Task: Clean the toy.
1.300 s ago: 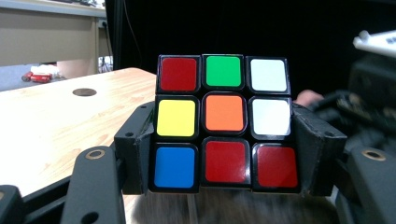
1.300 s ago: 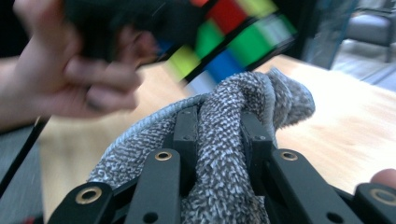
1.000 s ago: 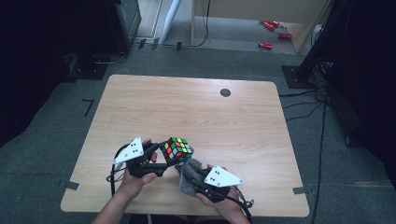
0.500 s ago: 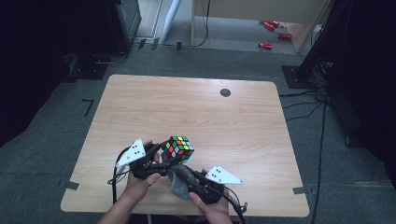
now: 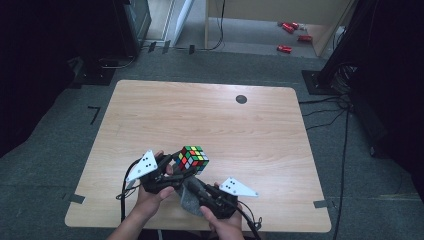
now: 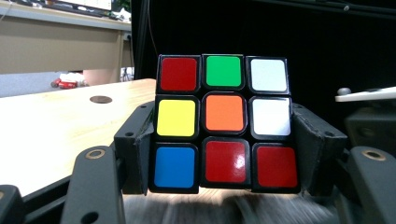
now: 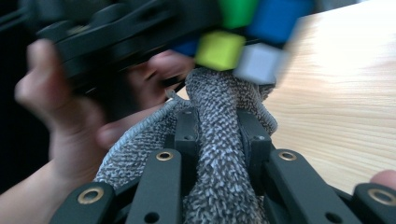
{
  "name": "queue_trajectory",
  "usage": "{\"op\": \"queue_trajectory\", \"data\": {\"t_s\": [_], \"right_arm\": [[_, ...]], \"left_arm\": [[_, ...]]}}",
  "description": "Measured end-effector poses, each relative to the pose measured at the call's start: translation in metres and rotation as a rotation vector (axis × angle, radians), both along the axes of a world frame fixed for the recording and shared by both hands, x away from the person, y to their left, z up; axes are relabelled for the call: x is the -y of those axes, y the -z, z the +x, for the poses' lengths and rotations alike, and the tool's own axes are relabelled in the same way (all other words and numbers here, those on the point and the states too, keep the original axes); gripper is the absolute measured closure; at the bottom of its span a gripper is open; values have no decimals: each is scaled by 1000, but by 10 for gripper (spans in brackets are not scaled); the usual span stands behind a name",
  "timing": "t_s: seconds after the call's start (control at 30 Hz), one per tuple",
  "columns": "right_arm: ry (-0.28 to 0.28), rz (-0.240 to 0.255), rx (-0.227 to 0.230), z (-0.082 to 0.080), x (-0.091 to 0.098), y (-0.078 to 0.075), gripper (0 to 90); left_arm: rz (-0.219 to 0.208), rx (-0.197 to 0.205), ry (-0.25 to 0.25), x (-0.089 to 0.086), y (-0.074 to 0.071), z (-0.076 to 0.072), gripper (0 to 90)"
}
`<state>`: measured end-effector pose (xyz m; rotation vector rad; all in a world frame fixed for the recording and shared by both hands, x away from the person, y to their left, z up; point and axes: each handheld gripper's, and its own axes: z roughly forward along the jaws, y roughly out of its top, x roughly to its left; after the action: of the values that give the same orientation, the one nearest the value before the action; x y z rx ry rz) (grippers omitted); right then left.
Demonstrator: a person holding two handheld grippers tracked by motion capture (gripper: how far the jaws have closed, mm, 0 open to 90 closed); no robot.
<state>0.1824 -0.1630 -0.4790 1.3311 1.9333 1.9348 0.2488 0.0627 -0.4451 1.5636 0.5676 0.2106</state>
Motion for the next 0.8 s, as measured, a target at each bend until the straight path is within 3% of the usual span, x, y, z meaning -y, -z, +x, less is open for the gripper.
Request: {"op": "queue_trajectory", "data": {"t_s": [0.07,0.2,0.27,0.37,0.4,0.43,0.47,0.6,0.67,0.73,0.8], "right_arm": [[53,20,-25,5,11,2,740],[176,-37,-30,15,33,3,739],[250,-111,-5,20,45,2,736],[342,-299,54,28,63,2,728],[363,-350,57,32,69,3,727],[363,-350,57,32,69,3,727],[402,-421,28,39,82,8,722],[370,-495,-53,51,93,22,697],[344,-507,-75,54,93,28,652],[318,-501,-80,55,91,28,581],[297,-506,-49,55,90,26,504]], "left_arm": [[-13,-4,-12,-3,-1,1,343],[-18,-13,-34,-10,-1,5,343],[-14,-20,-39,-13,0,8,343],[-13,-34,-42,-14,2,11,343],[-10,-37,-40,-14,2,11,343],[-10,-37,-40,-14,2,11,343],[-4,-42,-36,-14,3,12,343],[4,-48,-29,-12,4,12,343],[14,-50,-26,-12,4,13,343],[29,-58,-24,-12,6,14,343],[45,-73,-30,-11,8,16,342]]}}
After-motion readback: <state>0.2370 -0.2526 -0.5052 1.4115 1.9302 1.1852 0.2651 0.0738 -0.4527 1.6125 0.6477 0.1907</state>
